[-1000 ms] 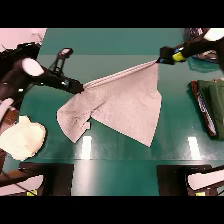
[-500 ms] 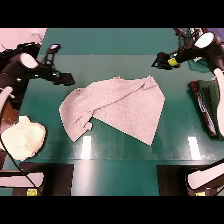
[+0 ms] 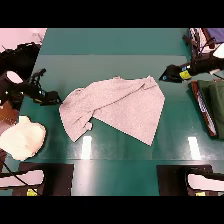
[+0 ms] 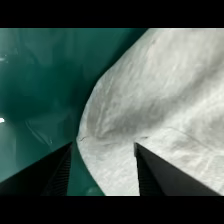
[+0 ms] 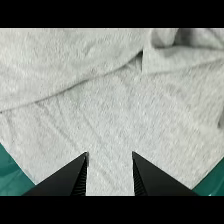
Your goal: Fold the shirts.
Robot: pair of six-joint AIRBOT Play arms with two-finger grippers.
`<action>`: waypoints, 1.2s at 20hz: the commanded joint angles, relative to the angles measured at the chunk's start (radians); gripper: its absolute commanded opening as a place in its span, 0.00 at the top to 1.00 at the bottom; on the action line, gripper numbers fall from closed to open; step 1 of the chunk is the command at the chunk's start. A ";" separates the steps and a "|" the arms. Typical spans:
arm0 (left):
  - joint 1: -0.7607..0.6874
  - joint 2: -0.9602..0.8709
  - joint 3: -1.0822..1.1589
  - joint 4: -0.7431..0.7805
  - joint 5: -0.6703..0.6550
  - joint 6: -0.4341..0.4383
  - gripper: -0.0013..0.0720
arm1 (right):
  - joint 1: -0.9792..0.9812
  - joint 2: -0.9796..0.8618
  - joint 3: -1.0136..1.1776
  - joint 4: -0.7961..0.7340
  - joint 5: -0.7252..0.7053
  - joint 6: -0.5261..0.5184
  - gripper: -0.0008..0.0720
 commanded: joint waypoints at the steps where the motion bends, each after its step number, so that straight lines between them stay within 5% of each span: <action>1: 0.008 0.002 -0.100 -0.053 0.064 0.036 0.35 | -0.002 0.101 -0.152 0.003 -0.043 -0.003 0.54; 6: 0.008 0.000 -0.130 -0.095 0.107 0.057 0.37 | -0.002 0.188 -0.257 0.003 -0.058 -0.003 0.54; 8: 0.008 0.001 -0.130 -0.111 0.113 0.058 0.88 | -0.013 0.224 -0.312 0.002 -0.049 -0.003 0.54; 9: 0.008 0.001 -0.126 -0.123 0.116 0.057 0.95 | -0.023 0.243 -0.353 0.002 -0.035 -0.002 0.54; 14: 0.008 0.063 -0.061 -0.124 0.099 0.057 0.95 | -0.100 0.360 -0.689 -0.005 0.025 0.053 0.53; 16: 0.008 0.097 -0.050 -0.125 0.100 0.058 0.95 | -0.088 0.387 -0.831 0.008 0.029 0.084 0.30; 18: 0.008 0.106 -0.050 -0.127 0.098 0.057 0.95 | -0.036 0.393 -0.934 0.061 -0.019 0.106 0.31; 19: 0.008 0.106 -0.050 -0.127 0.095 0.057 0.95 | 0.000 0.393 -0.972 0.112 -0.066 0.106 0.40; 24: 0.008 0.106 -0.050 -0.127 0.080 0.057 0.95 | 0.128 0.381 -1.025 0.179 -0.225 0.175 0.40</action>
